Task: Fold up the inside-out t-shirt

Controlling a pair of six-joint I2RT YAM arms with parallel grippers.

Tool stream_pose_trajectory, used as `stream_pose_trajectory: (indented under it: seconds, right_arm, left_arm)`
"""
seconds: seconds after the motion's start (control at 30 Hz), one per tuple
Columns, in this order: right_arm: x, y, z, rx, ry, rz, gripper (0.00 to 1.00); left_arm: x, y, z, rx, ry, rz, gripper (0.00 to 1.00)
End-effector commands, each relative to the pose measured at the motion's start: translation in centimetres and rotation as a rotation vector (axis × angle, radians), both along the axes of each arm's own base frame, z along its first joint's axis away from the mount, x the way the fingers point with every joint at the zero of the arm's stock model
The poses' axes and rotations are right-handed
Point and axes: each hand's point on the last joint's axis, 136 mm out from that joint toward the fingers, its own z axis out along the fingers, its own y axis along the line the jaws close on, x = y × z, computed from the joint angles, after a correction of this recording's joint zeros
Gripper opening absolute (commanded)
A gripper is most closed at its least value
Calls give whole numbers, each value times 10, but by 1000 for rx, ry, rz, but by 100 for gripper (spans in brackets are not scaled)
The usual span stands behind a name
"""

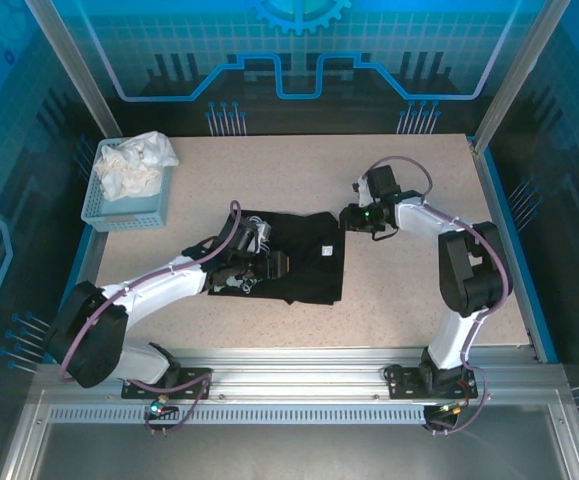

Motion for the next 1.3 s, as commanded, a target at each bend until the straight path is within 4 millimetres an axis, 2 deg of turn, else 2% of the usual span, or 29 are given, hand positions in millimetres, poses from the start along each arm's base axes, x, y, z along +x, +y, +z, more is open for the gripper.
stream_pose_trajectory:
  seconds: [0.0, 0.13, 0.2, 0.27, 0.33, 0.43, 0.5, 0.57, 0.6, 0.67, 0.8, 0.9, 1.0, 1.07, 1.13, 1.27]
  right_arm:
    - [-19, 0, 24, -4, -30, 28, 42]
    - [-63, 38, 20, 135, 22, 127, 42]
    - [-77, 45, 15, 184, 56, 122, 42]
    - [-84, 41, 13, 199, 72, 97, 42]
    - [-89, 30, 14, 183, 72, 64, 42]
    - [-98, 19, 28, 163, 37, 38, 42]
    - [-115, 17, 26, 166, 42, 41, 42]
    - [-128, 25, 31, 191, 19, 70, 45]
    - [-136, 31, 31, 203, 15, 86, 46]
    - [-147, 48, 28, 244, 21, 121, 47]
    - [-156, 75, 8, 287, 68, 135, 47]
    - [-153, 83, -10, 284, 103, 124, 47]
    - [-145, 74, -28, 208, 130, 78, 47]
    - [-140, 64, -38, 160, 148, 46, 47]
    - [-133, 51, -46, 111, 155, 14, 47]
    - [-107, 26, -49, 28, 134, -47, 47]
  left_arm:
    - [-15, -29, 0, -18, -29, -150, 63]
    - [-31, -61, -24, -30, 7, -257, 62]
    - [-37, -74, -40, -42, 29, -288, 62]
    - [-45, -90, -50, -63, 45, -333, 61]
    - [-54, -105, -49, -73, 45, -382, 61]
    - [-52, -108, -27, -95, -23, -394, 62]
    - [-42, -100, -5, -108, -95, -371, 64]
    - [-26, -81, 17, -129, -153, -309, 65]
    - [-13, -68, 25, -143, -173, -256, 65]
    - [15, -35, 29, -143, -173, -132, 65]
    - [74, 35, 17, -83, -109, 135, 67]
    - [109, 71, -4, -72, -31, 257, 66]
    - [136, 90, -26, -98, 43, 322, 66]
    - [141, 93, -42, -97, 96, 326, 66]
    - [137, 92, -56, -86, 144, 319, 66]
    - [100, 94, -75, -92, 219, 322, 65]
